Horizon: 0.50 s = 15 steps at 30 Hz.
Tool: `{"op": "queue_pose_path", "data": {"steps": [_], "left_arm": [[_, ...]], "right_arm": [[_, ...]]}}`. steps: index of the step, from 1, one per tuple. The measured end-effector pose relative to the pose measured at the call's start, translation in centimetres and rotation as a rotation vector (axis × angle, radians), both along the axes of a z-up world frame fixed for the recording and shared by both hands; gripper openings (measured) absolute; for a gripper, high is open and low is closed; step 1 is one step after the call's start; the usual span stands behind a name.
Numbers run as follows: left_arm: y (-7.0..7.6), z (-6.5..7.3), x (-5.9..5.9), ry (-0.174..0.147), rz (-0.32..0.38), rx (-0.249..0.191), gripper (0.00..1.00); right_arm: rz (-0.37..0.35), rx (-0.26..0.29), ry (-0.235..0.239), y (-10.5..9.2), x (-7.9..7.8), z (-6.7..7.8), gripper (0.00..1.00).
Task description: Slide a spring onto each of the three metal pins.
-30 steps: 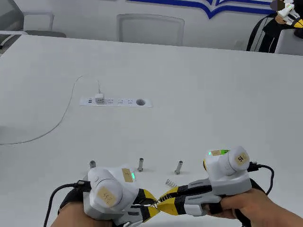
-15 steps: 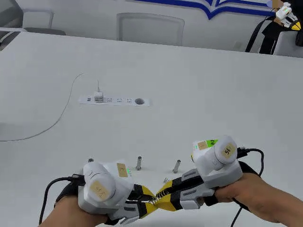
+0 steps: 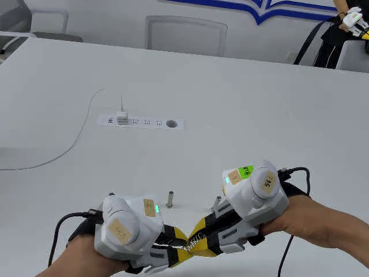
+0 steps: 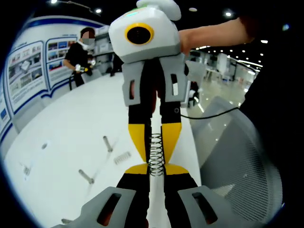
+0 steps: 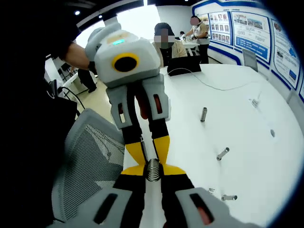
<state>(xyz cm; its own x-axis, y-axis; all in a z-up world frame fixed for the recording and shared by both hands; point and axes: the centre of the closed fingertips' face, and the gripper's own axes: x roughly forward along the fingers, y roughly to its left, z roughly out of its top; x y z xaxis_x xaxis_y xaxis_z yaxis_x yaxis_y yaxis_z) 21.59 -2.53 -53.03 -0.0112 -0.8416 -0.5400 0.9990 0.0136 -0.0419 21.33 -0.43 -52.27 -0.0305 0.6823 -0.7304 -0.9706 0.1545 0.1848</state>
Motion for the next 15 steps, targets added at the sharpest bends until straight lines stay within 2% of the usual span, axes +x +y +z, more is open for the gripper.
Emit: {"op": "queue_pose_path", "data": {"steps": [3,15], "left_arm": [[0.08,-0.05,-0.07,0.000,-0.006,0.001,0.09],[0.25,-0.69,-0.15,0.026,0.014,-0.009,0.10]], "right_arm": [[0.039,-0.022,-0.018,0.02,-0.25,-0.31,0.13],[-0.009,-0.005,-0.001,0.06,-0.13,-0.83,0.12]]}}
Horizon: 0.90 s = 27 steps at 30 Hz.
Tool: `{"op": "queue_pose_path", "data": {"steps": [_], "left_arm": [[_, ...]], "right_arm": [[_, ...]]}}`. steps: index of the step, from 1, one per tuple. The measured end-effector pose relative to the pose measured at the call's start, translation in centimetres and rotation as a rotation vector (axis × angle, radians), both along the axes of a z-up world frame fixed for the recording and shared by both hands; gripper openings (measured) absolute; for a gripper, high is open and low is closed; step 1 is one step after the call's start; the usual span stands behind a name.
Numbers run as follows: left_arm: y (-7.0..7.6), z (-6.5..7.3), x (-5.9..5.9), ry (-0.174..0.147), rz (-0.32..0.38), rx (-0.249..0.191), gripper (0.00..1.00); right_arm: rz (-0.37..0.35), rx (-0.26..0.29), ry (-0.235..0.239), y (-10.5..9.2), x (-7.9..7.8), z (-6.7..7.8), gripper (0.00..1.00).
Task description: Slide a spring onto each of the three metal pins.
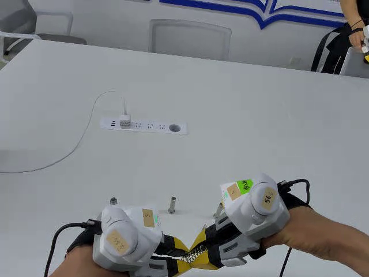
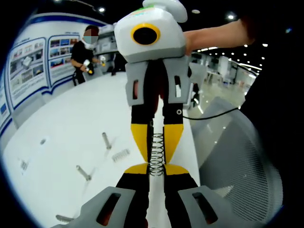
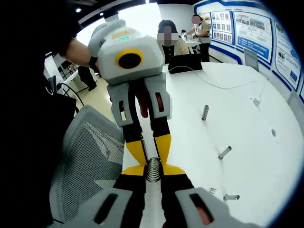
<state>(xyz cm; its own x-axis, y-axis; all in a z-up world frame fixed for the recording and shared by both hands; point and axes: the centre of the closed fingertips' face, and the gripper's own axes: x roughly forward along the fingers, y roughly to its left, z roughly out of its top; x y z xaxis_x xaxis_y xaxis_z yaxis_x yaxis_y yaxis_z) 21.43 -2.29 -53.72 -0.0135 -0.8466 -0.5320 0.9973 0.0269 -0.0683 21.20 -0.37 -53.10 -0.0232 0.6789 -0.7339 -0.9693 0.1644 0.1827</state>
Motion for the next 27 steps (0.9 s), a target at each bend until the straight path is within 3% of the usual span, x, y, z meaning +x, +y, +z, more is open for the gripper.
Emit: {"op": "queue_pose_path", "data": {"steps": [8,27], "left_arm": [[-0.1,-0.2,-0.1,-0.004,-0.004,0.001,0.10],[0.6,-1.6,0.1,0.038,0.072,0.008,0.12]], "right_arm": [[-0.035,0.016,0.032,-0.2,0.0,-0.2,0.12],[-0.088,-0.003,0.053,0.1,0.2,-1.3,0.12]]}}
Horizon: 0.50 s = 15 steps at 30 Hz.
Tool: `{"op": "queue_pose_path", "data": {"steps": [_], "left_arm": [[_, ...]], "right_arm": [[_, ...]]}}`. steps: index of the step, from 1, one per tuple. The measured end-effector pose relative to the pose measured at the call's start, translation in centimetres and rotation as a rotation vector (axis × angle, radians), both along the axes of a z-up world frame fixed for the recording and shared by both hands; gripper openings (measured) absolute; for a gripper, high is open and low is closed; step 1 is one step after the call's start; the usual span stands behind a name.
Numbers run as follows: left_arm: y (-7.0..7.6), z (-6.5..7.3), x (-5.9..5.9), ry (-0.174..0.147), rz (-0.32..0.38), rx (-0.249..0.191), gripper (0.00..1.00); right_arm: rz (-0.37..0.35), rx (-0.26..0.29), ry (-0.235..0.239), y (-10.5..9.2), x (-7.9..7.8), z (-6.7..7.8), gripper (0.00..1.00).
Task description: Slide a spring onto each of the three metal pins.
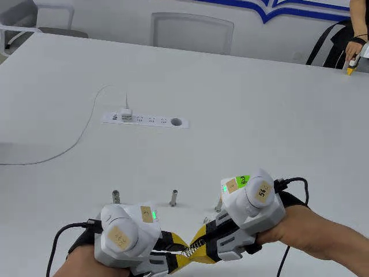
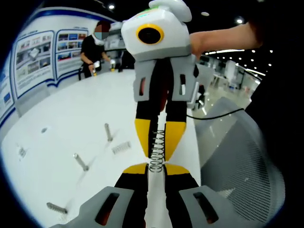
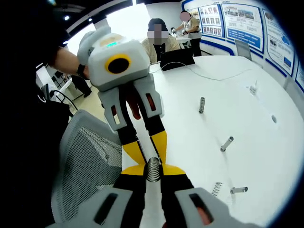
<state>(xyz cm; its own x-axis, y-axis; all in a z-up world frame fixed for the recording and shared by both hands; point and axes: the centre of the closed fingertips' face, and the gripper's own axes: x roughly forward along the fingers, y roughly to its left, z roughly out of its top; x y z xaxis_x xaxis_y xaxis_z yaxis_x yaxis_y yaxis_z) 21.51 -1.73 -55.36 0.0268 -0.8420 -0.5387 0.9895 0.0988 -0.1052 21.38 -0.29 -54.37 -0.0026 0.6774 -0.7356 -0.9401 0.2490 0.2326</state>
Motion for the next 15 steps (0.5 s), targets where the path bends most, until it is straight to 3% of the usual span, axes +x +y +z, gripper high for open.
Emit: {"op": "queue_pose_path", "data": {"steps": [9,15], "left_arm": [[0.4,-0.6,0.6,0.032,0.063,-0.015,0.17],[1.2,-1.2,1.3,0.008,0.107,0.013,0.22]], "right_arm": [[-0.054,-0.022,-0.006,-1.2,0.8,-0.4,0.12],[-0.085,-0.062,-0.013,-2.3,1.4,-1.1,0.12]]}}
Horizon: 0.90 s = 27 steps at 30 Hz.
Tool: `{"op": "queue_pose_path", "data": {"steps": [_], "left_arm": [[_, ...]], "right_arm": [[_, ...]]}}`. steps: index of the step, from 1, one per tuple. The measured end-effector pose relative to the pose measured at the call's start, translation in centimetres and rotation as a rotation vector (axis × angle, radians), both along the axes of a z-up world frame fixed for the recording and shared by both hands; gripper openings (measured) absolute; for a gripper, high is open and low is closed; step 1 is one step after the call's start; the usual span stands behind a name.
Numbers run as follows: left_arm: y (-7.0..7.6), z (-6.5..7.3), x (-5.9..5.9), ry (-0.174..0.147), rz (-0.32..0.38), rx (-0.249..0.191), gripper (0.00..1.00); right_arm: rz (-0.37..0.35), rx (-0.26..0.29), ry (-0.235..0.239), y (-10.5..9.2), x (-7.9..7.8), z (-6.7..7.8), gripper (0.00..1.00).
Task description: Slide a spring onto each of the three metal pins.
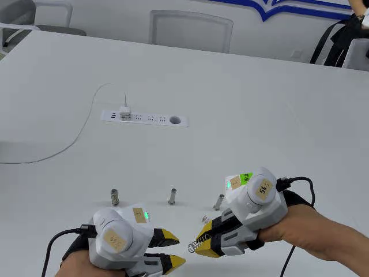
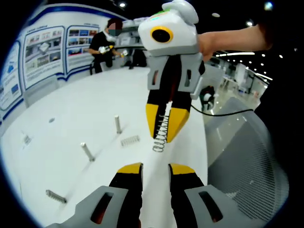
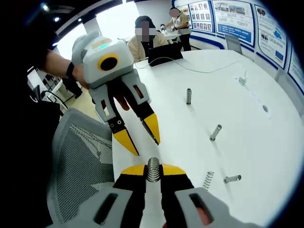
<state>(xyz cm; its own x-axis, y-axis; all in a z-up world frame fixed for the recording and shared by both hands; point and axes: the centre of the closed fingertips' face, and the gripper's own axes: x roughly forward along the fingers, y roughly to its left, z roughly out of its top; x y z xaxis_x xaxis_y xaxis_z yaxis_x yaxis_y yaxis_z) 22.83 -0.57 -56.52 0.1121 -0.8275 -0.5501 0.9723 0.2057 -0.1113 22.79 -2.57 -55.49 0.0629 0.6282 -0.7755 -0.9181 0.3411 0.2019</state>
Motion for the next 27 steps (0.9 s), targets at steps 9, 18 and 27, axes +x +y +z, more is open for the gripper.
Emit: {"op": "queue_pose_path", "data": {"steps": [9,18,27], "left_arm": [[1.7,-1.1,1.4,0.016,0.109,0.011,0.25],[3.3,-1.5,3.0,0.009,0.218,0.019,0.26],[4.2,-2.0,3.7,0.018,0.273,0.021,0.32]], "right_arm": [[-0.052,-0.055,-0.012,-1.6,1.7,-0.9,0.12],[-0.078,-0.065,-0.008,-2.2,3.2,-1.4,0.12],[-0.095,-0.084,-0.019,-2.4,5.5,-1.9,0.12]]}}
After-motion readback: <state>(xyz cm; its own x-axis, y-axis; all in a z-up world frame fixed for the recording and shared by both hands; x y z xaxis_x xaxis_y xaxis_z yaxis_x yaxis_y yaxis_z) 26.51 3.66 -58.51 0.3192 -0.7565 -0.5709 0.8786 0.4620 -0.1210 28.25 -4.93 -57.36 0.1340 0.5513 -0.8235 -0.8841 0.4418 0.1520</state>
